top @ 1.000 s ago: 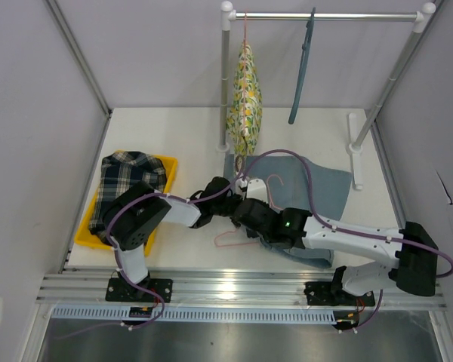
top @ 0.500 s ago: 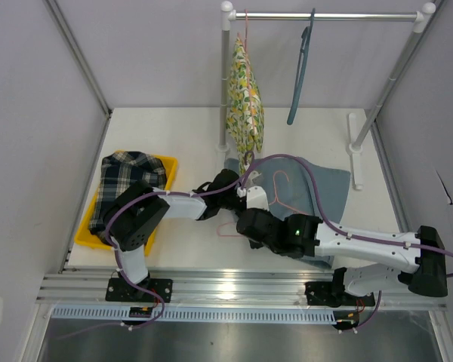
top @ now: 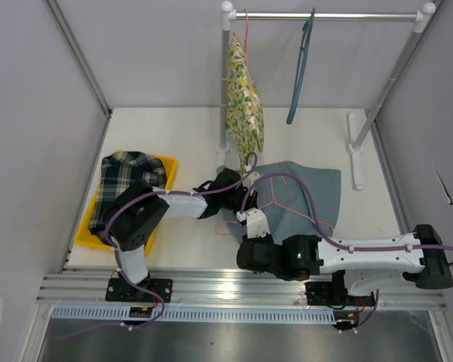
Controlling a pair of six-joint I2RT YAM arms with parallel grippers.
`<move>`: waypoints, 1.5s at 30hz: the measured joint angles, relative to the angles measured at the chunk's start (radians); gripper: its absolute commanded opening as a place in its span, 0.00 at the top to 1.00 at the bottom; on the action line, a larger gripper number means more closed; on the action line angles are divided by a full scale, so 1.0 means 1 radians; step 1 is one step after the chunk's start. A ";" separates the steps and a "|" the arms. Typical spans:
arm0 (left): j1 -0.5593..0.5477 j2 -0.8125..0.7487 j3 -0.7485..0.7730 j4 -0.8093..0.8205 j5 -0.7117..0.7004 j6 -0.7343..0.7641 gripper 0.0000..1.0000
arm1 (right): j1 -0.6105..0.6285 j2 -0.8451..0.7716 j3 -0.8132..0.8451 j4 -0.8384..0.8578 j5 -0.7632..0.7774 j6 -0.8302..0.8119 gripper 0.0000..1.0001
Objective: Place the skirt on the hanger
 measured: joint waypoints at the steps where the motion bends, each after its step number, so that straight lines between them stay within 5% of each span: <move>1: 0.000 0.000 0.000 -0.002 -0.005 0.003 1.00 | 0.004 -0.007 0.000 -0.002 0.005 0.002 0.96; 10: 0.009 0.029 0.004 -0.004 -0.006 0.011 1.00 | 0.054 -0.042 0.077 -0.122 0.085 0.028 0.93; 22: 0.010 0.039 0.004 -0.003 0.018 0.037 1.00 | -0.050 -0.085 0.203 -0.202 0.122 -0.052 0.93; 33: -0.027 0.043 0.042 -0.050 0.095 0.135 1.00 | -0.272 -0.084 0.277 -0.175 0.042 -0.220 0.94; 45: -0.063 0.061 0.097 -0.124 -0.033 0.188 1.00 | -0.266 -0.075 0.293 -0.148 -0.033 -0.278 0.93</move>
